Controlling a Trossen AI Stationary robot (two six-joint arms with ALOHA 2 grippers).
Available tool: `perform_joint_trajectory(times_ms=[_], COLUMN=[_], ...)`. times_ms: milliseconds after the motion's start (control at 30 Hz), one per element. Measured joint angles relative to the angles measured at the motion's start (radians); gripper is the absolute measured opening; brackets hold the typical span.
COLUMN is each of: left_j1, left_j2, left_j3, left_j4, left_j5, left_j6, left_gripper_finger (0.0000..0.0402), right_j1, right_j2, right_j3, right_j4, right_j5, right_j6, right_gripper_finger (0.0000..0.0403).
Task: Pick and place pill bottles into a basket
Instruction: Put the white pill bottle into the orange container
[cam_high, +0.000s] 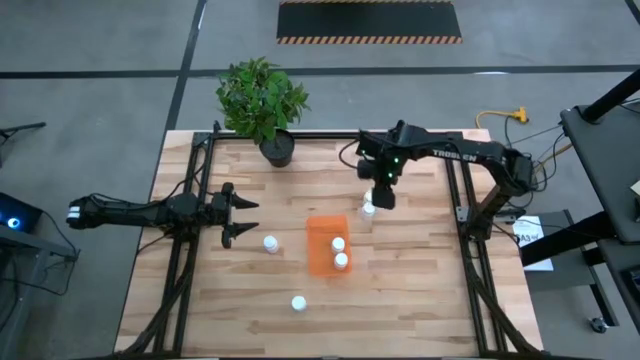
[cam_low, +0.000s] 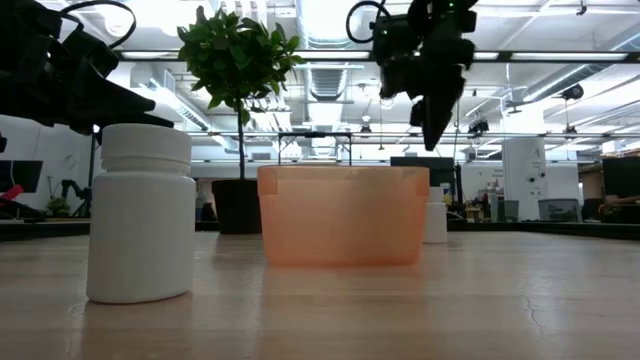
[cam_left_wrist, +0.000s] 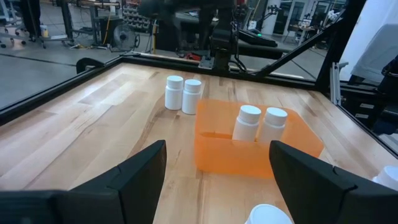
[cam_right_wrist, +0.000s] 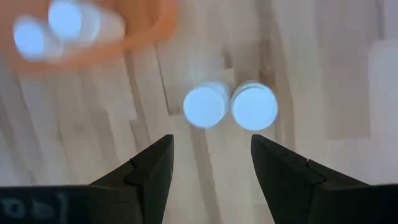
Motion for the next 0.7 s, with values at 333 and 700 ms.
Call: perform_joint_trajectory(times_ms=[333,700], left_j1=[0.0,0.0], left_j2=[0.0,0.0], left_j3=[0.0,0.0], left_j4=[0.0,0.0], left_j5=[0.0,0.0], left_j6=[0.0,0.0], left_gripper_finger=[0.0267,0.0267], right_j1=[0.095,0.14], right_j2=[-0.007,-0.004], right_j3=[-0.102,-0.102], right_j4=[0.088,0.231], right_j5=[0.062,0.123], right_j6=[-0.099,-0.17], right_gripper_finger=[0.0203,0.0203])
